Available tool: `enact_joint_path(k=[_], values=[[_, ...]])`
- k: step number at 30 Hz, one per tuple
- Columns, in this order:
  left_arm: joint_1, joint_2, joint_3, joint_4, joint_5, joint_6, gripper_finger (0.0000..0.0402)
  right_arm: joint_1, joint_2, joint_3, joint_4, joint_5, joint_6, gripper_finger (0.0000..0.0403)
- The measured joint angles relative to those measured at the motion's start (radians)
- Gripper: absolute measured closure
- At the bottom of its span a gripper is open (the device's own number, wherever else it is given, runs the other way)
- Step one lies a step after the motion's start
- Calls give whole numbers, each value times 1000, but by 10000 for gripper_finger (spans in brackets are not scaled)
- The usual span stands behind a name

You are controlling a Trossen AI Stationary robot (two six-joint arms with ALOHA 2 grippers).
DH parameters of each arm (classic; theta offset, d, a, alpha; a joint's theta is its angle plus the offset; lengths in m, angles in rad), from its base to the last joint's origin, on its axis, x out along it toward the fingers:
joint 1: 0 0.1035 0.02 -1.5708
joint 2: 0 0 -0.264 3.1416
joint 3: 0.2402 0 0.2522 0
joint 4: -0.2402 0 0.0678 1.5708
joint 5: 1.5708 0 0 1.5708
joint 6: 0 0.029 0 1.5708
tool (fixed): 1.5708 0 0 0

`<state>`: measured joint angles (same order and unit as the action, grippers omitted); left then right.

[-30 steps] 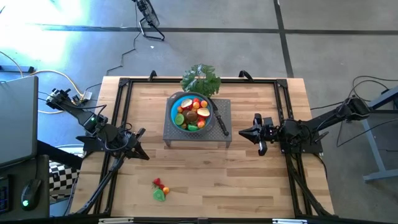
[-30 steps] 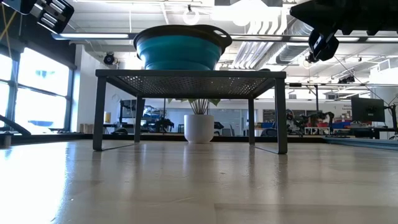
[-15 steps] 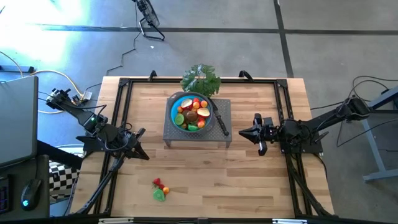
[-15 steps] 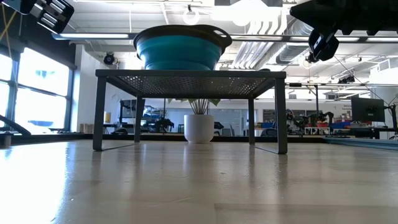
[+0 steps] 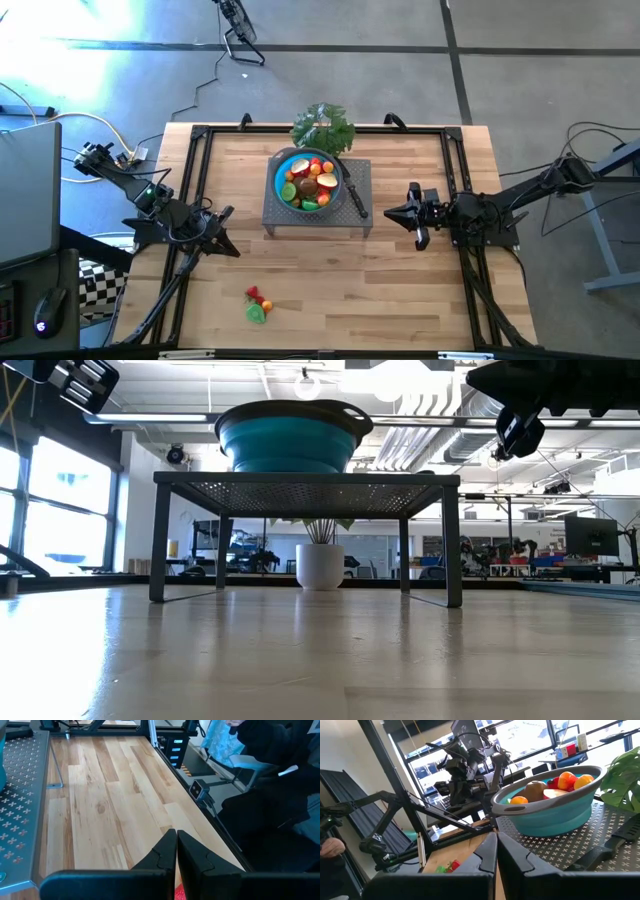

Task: Pick & Place Fruit
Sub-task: Put the strawberry into the blue strainer bowl on the shelf

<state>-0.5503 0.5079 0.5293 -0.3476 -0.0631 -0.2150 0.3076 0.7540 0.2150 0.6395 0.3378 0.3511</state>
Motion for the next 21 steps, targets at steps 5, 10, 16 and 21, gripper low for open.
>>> enact_joint_path(k=[5, 10, 16, 21], values=[[0, 0, 0, 8, 0, 0, 389, 0, 0, 0, 0, 0, 0, 399], [-2, 13, 1, 9, 0, -37, 389, 0, 0, 0, 0, 1, 7, 399], [-58, 93, 1, 10, -59, -56, 396, 0, 0, 0, 0, 2, 20, 399], [-160, 173, 1, 18, -164, -112, 400, 0, 0, 0, 0, 2, 22, 399]])
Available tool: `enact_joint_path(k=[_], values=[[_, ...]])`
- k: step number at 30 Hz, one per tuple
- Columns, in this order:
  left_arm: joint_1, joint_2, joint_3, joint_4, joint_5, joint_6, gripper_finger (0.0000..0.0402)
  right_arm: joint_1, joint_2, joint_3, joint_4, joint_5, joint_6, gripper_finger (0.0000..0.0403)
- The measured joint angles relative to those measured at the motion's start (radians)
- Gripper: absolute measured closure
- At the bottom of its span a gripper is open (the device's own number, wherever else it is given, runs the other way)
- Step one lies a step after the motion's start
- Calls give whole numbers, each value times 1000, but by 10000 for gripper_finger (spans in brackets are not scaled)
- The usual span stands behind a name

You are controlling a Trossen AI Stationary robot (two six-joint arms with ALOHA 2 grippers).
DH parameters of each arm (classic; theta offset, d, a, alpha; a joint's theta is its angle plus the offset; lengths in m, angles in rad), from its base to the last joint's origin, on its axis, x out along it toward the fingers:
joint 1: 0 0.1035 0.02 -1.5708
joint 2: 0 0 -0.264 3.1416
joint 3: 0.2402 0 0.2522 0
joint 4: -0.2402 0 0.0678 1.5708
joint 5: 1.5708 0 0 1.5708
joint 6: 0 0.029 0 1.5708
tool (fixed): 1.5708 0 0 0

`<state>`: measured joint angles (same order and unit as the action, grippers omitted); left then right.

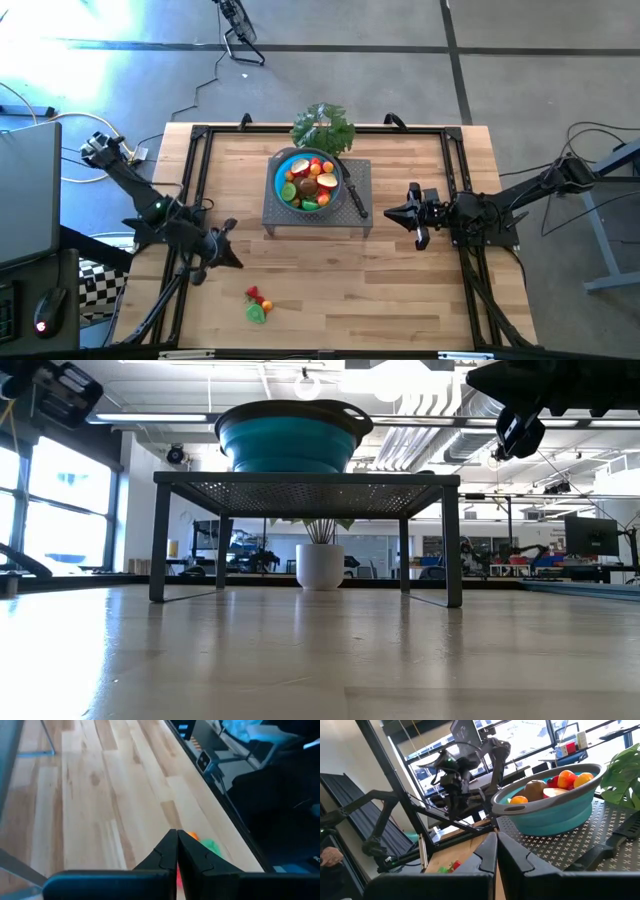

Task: Pick & Place Fruit
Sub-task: Put the strawberry into the blue strainer bowl on the shelf

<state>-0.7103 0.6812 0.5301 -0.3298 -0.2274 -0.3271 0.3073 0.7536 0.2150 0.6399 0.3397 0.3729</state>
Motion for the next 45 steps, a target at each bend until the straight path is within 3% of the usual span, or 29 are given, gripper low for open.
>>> enact_joint_path(k=[8, 14, 21, 33, 38, 45], values=[[-198, 88, 1, 43, -198, -119, 401, 0, 0, 0, 0, 2, -2, 399], [-280, 160, 46, 23, -307, -257, 401, 0, 0, 0, 0, 2, -2, 399], [-312, 269, 137, -88, -333, -362, 401, 0, 0, 0, 0, 2, -3, 399], [-311, 341, 144, -108, -278, -403, 398, 0, 0, 0, 0, 1, -11, 399], [-311, 341, 144, -123, -278, -423, 360, 0, 0, 0, 0, 0, -11, 399], [-311, 341, 144, -161, -278, -518, 248, 0, 0, 0, 0, 0, -11, 399]])
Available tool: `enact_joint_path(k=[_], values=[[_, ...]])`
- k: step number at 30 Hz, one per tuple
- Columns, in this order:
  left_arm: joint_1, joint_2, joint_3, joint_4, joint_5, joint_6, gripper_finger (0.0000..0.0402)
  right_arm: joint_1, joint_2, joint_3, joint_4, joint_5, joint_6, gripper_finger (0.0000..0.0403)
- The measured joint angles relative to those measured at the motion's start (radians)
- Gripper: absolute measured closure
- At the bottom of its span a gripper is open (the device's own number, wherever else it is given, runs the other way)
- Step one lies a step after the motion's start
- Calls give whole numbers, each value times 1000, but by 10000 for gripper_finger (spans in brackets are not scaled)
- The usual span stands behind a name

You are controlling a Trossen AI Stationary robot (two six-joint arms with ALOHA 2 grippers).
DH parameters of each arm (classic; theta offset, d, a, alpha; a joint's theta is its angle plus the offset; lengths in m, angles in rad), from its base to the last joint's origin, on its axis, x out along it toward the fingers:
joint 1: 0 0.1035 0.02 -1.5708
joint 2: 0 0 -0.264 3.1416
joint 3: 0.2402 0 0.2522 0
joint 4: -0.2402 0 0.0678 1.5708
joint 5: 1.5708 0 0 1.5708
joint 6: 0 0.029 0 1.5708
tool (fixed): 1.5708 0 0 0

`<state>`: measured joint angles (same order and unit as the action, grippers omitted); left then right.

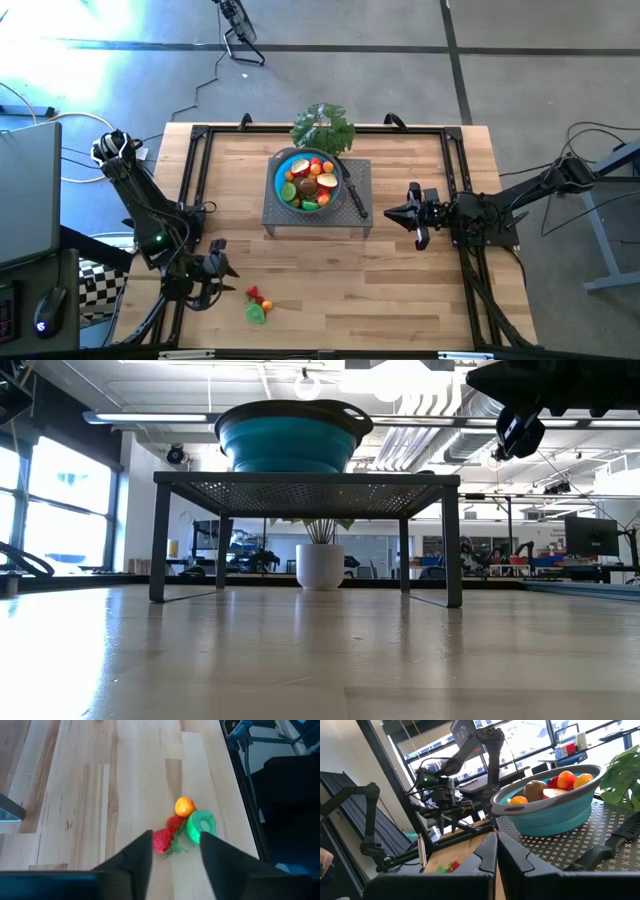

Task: Pick & Place Fruit
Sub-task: Put the strawberry into the blue strainer bowl on the shelf

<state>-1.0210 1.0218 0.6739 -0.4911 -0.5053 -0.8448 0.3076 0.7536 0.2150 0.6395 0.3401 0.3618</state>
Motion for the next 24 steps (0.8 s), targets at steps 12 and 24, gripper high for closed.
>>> enact_joint_path(k=[12, 24], values=[[0, 0, 0, 27, 21, 51, 111, 0, 0, 0, -1, 0, 0, 399], [0, 119, 0, 42, -47, 55, 128, 0, 0, 0, -13, 1, 0, 399]])
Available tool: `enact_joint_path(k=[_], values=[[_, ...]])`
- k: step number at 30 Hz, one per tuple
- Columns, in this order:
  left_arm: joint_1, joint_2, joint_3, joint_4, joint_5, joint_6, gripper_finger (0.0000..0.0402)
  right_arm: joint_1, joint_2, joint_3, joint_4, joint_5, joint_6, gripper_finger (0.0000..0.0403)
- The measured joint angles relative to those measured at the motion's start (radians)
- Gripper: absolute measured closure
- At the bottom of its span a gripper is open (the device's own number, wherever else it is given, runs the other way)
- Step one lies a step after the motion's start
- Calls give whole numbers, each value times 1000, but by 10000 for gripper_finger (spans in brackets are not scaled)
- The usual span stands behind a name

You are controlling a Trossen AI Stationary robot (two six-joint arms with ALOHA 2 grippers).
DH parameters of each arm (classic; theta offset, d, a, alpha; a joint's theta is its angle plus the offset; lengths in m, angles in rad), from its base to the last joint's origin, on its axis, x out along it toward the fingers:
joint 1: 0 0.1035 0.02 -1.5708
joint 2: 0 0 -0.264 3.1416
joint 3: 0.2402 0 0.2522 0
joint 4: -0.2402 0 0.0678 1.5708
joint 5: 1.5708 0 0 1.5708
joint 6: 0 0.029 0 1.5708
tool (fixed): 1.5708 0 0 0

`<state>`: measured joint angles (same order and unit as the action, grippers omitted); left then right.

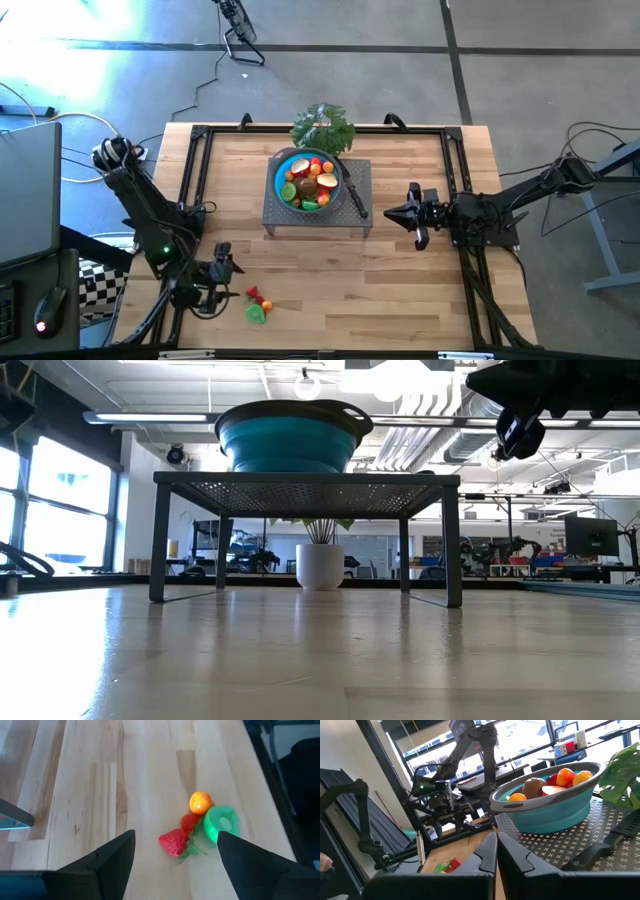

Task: Pick & Place Fruit
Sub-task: Put the strawberry into the blue strainer bowl on the shelf

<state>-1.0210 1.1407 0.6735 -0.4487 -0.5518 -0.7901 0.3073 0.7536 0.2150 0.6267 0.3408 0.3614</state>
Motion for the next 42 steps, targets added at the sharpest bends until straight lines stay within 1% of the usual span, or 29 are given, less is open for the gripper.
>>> enact_joint_path(k=[13, 18, 24, 42], values=[[0, 169, 0, 132, 0, -118, 130, 0, 0, 0, -26, 0, 0, 399], [0, 219, 0, 163, 0, -190, 130, 0, 0, 0, -34, -6, 0, 399], [0, 277, 0, 165, -8, -260, 130, 0, 0, 0, -50, -18, 0, 399], [0, 414, 0, 183, -19, -367, 130, 0, 0, 0, -50, -26, 0, 399]])
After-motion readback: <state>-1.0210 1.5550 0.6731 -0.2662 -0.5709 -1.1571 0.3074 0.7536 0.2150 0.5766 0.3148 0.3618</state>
